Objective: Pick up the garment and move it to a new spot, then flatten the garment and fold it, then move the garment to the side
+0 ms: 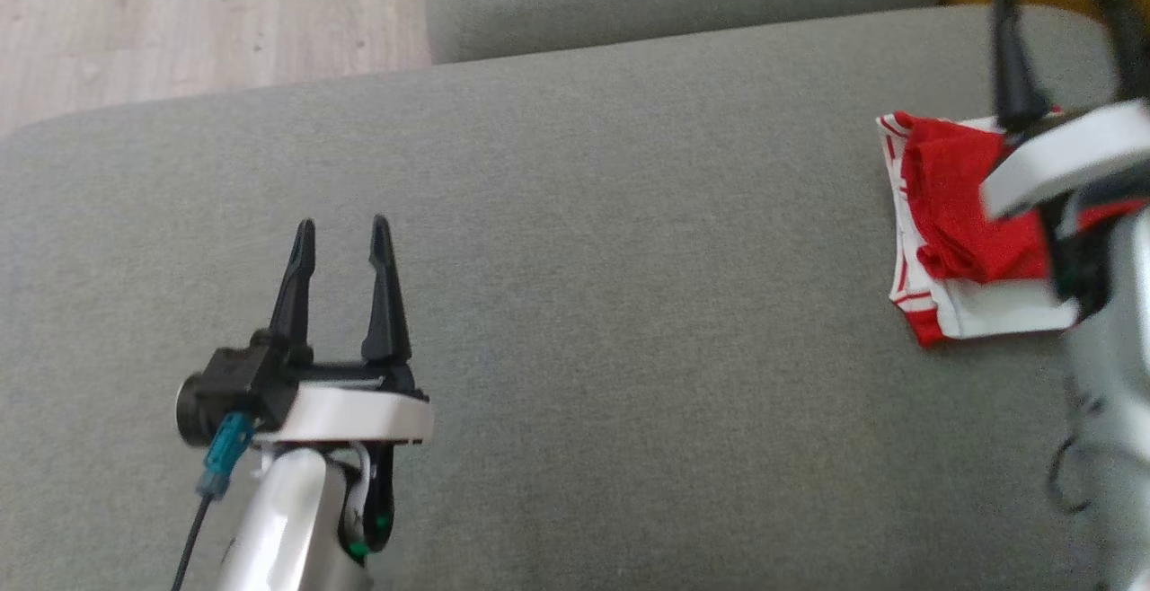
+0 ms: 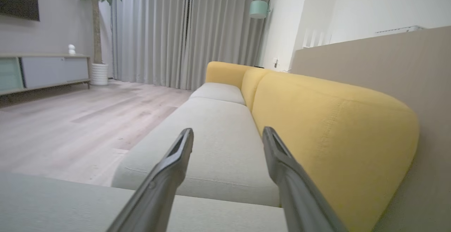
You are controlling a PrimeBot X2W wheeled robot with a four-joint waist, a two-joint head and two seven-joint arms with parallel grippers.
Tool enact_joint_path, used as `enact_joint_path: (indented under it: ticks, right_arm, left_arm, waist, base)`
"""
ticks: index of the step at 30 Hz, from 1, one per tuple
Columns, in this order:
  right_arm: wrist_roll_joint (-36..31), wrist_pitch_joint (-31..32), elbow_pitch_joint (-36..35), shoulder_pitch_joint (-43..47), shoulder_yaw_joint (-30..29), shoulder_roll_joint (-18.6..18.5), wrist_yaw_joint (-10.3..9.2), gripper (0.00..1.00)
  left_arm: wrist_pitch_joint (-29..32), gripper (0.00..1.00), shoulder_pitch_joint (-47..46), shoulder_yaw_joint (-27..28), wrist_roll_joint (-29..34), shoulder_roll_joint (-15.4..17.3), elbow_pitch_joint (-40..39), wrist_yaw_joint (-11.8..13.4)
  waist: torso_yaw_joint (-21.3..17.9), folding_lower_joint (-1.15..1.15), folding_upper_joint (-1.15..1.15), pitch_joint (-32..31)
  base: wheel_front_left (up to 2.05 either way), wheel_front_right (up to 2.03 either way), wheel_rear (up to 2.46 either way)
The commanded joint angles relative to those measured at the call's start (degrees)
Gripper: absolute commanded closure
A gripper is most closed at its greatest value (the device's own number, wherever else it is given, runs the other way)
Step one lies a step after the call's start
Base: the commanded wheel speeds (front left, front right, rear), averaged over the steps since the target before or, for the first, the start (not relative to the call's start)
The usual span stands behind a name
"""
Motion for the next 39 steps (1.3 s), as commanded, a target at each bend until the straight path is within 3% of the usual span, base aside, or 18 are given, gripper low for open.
enact_joint_path:
  ticks: [1,6,9,18,37,38,39]
  right_arm:
    - [0.12,-0.86,-3.04,1.15,0.07,1.86,-0.04,0.0]
    - [-1.08,-4.86,-5.44,10.39,-1.95,9.7,-0.04,0.0]
    - [-0.99,-8.34,-4.84,16.43,-3.41,11.88,-0.04,0.0]
    - [4.01,-13.14,-1.91,24.95,-1.0,12.43,-0.04,0.0]
    - [4.26,-13.88,-2.42,24.74,-0.37,12.45,-0.04,0.0]
    - [4.02,-13.11,-0.19,27.0,-1.87,12.56,0.0,1.0]
    - [4.02,-13.03,0.62,27.23,-1.85,12.56,0.0,1.0]
  left_arm:
    - [-0.29,0.0,-0.79,2.32,-0.66,0.59,-1.68,0.18]
    - [-0.29,0.0,1.52,2.78,-1.08,0.59,-1.3,-0.29]
    - [-0.29,0.0,2.95,2.72,-2.14,0.59,-0.52,-0.49]
    - [-0.29,0.0,6.01,2.42,-3.52,0.59,-1.46,-2.52]
    - [-0.29,0.0,7.01,3.4,-5.79,0.59,-0.83,-2.57]
    - [0.0,1.0,7.94,1.23,-5.79,0.09,1.03,-2.57]
    - [0.02,1.0,8.08,1.13,-5.8,0.08,1.97,-2.56]
  waist:
    - [0.96,0.01,0.0,-0.91]
    - [2.22,0.01,0.0,-2.32]
    - [3.11,0.01,0.0,-3.09]
    - [5.01,0.01,0.0,-3.94]
    - [4.03,0.01,0.0,-3.91]
    - [4.02,0.02,0.0,-3.91]
    - [4.02,0.02,0.0,-3.91]
  base:
    - [0.0,0.0,0.0]
    - [0.0,0.0,0.0]
    - [0.0,0.0,0.0]
    - [0.0,0.0,0.0]
    - [0.0,0.0,0.0]
    - [0.0,0.0,0.0]
    - [0.0,0.0,0.0]
